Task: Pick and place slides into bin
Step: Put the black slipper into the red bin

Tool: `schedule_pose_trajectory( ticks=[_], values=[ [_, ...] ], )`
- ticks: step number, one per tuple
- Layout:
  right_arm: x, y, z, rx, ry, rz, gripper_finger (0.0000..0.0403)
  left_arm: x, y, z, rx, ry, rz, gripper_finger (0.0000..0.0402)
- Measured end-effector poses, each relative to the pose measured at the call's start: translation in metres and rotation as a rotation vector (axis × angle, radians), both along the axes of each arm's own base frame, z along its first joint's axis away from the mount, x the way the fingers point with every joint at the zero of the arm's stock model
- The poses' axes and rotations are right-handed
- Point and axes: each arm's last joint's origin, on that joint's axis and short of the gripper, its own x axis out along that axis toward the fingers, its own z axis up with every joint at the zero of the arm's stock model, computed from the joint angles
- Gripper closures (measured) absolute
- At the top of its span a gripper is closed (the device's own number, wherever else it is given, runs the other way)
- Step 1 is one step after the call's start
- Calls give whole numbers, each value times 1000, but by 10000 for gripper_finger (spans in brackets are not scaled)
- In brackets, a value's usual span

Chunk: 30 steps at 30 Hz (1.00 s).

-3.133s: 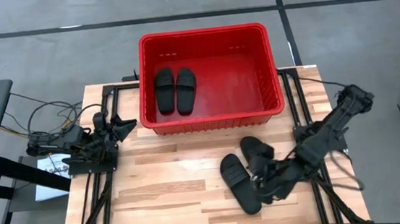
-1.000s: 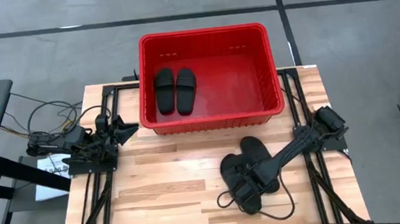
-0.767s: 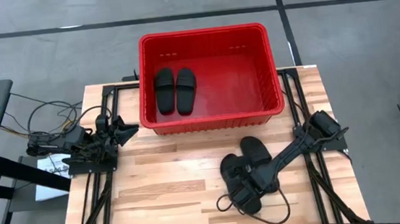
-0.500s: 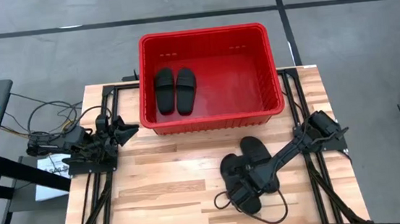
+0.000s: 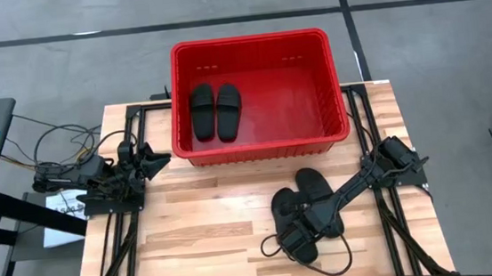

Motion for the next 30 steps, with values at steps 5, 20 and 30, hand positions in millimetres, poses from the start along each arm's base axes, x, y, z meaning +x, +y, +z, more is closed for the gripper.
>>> schedule_pose_trajectory(
  ticks=[5,20,30],
  values=[
    [3,0,9,-22,-2,-3,400,0,0,-2,4,18,-4,299],
    [7,2,45,-73,5,-24,403,1,0,-3,2,30,-8,299],
    [11,6,76,-79,-25,-38,403,1,0,-3,3,33,-8,299]
  ],
)
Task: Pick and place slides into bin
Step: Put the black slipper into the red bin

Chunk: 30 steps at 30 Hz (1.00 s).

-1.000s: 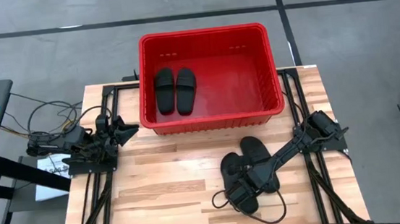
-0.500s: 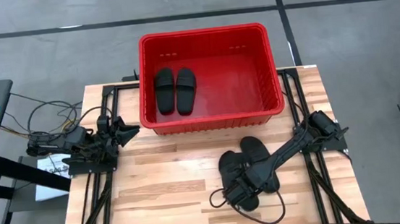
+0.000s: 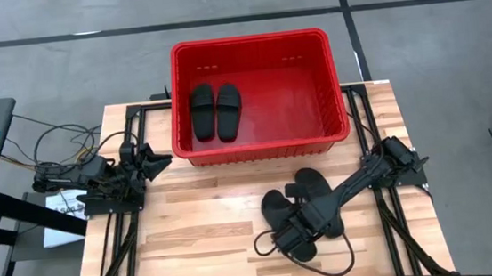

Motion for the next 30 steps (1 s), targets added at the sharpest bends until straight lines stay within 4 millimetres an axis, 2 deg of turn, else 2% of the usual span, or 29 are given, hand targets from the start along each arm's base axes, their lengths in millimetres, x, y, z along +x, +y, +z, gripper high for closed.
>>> schedule_pose_trajectory(
  ticks=[30],
  values=[
    [-6,3,104,-14,-132,78,402,0,-1,-2,10,20,-48,299]
  ],
)
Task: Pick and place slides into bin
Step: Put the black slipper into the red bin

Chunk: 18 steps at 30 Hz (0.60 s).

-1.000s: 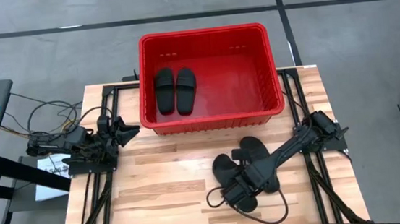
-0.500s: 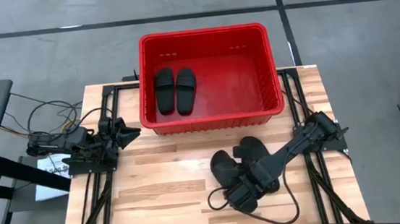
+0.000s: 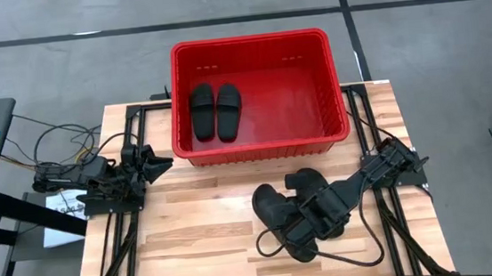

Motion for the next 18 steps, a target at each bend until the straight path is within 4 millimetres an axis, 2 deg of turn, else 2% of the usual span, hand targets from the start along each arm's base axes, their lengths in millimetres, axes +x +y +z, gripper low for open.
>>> schedule_pose_trajectory(
  ticks=[10,18],
  values=[
    [-2,-4,29,-5,-73,63,402,0,0,0,0,0,0,299],
    [4,-29,64,-55,-207,56,403,0,0,0,0,0,-3,299]
  ],
)
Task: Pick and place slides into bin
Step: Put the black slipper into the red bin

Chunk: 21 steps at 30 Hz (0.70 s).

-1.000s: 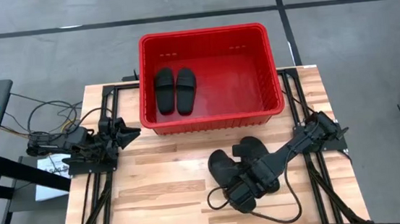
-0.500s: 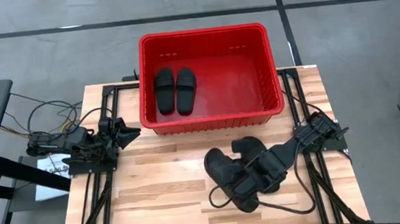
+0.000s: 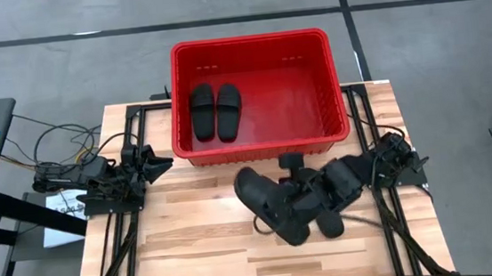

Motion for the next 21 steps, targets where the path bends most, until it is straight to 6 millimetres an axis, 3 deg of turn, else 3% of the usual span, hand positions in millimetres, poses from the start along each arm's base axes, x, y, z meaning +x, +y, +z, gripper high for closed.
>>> schedule_pose_trajectory(
  ticks=[9,21],
  values=[
    [13,-62,12,-130,-16,-97,403,0,-2,0,-50,-8,-76,299],
    [26,-163,15,-258,94,-214,403,0,-1,0,-68,-10,-40,299]
  ],
)
